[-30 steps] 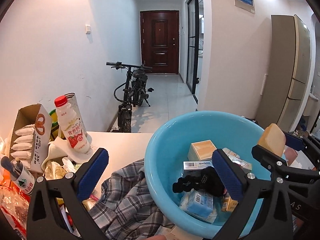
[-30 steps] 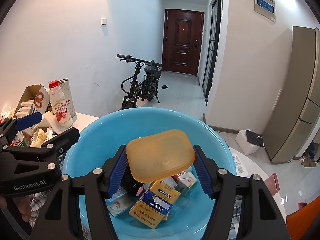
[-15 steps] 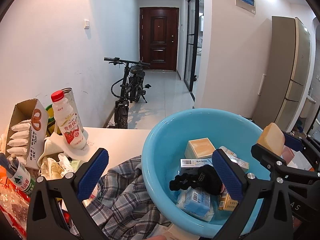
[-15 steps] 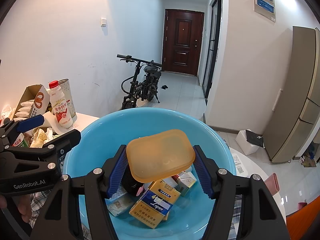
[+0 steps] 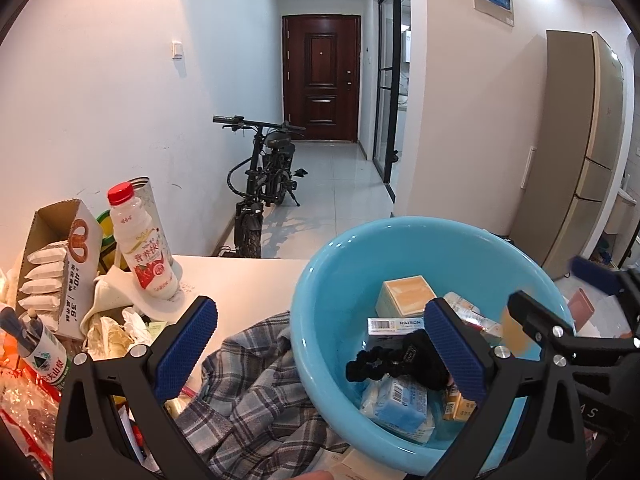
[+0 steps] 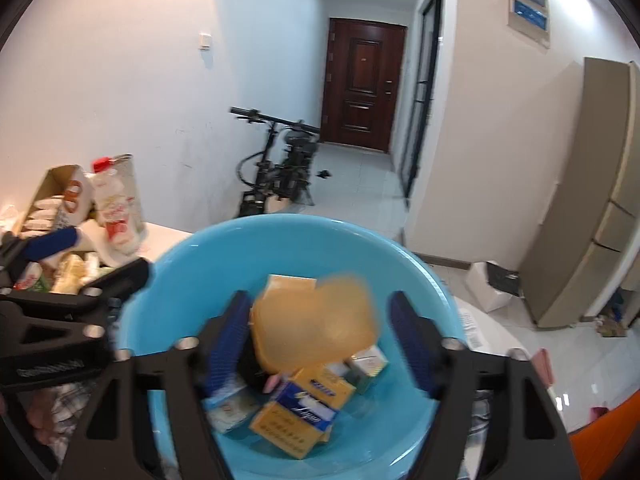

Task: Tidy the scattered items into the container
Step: 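Open the right gripper to drop the amber box into the basin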

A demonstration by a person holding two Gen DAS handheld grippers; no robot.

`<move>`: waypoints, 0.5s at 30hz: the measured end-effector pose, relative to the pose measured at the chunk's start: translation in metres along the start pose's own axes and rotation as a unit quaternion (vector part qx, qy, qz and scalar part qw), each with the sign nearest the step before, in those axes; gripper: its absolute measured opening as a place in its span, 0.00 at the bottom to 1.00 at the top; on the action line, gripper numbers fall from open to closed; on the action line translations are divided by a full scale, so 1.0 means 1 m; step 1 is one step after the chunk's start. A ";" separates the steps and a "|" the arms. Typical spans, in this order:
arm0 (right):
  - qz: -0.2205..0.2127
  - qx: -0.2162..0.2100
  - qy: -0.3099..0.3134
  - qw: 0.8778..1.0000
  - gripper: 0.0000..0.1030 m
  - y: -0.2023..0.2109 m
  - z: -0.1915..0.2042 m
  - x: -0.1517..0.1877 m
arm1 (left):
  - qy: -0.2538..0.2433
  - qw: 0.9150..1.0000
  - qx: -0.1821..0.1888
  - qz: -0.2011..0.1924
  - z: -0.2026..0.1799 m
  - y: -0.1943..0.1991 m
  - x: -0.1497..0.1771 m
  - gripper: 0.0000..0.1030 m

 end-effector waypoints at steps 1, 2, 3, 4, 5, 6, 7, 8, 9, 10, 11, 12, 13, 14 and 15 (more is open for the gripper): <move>-0.001 0.007 -0.002 1.000 1.00 -0.001 -0.005 0.000 | 0.002 1.000 0.002 0.000 0.001 0.000 0.000 1.00; -0.003 0.003 -0.007 1.000 1.00 -0.001 -0.008 0.000 | 0.004 1.000 0.002 0.000 0.001 0.000 0.000 1.00; -0.001 -0.008 -0.013 1.000 1.00 -0.001 -0.008 0.000 | 0.004 1.000 0.002 -0.001 0.002 0.000 0.000 1.00; 0.001 -0.023 -0.020 1.000 1.00 0.000 -0.007 0.000 | 0.001 1.000 0.000 0.000 0.001 0.000 0.000 1.00; 0.001 -0.031 -0.023 0.999 1.00 0.001 -0.007 -0.001 | -0.001 1.000 -0.002 0.000 0.001 0.000 0.000 1.00; 0.000 -0.031 -0.023 0.999 1.00 0.002 -0.006 -0.001 | -0.003 1.000 -0.006 0.000 0.001 -0.001 0.001 1.00; -0.002 -0.027 -0.020 0.999 1.00 0.003 -0.004 -0.002 | -0.005 1.000 -0.010 0.000 0.001 -0.001 0.001 1.00; -0.004 -0.022 -0.017 1.000 1.00 0.003 -0.004 -0.002 | -0.008 1.000 -0.015 0.000 0.001 0.000 0.000 1.00; -0.005 -0.018 -0.015 1.000 1.00 0.004 -0.005 -0.002 | -0.010 1.000 -0.018 -0.001 0.001 0.001 -0.001 1.00; -0.004 -0.017 -0.016 1.000 1.00 0.004 -0.005 -0.003 | -0.012 1.000 -0.021 -0.006 0.001 0.003 -0.002 1.00; -0.003 -0.019 -0.018 1.000 1.00 0.005 -0.003 -0.004 | -0.013 1.000 -0.024 -0.010 0.001 0.006 -0.003 1.00; -0.003 -0.022 -0.022 0.999 1.00 0.006 -0.002 -0.005 | -0.015 0.999 -0.027 -0.014 0.001 0.009 -0.004 1.00; -0.004 -0.026 -0.027 0.999 1.00 0.007 0.000 -0.007 | -0.017 0.999 -0.028 -0.018 0.001 0.011 -0.005 1.00; -0.004 -0.028 -0.030 0.999 1.00 0.008 0.002 -0.008 | -0.019 0.999 -0.030 -0.021 0.001 0.014 -0.006 1.00; -0.005 -0.029 -0.033 0.999 1.00 0.010 0.002 -0.009 | -0.020 0.999 -0.031 -0.024 0.001 0.016 -0.007 1.00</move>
Point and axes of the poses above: each gripper's, at about its wrist camera, not at the fingertips, and y roughly against the way its jaws point, z to its left, x to its underside, the point moved 9 cm from there along -y, roughly the way its jaws point, and after that the axes turned 9 degrees about x, right-handed, at the moved point
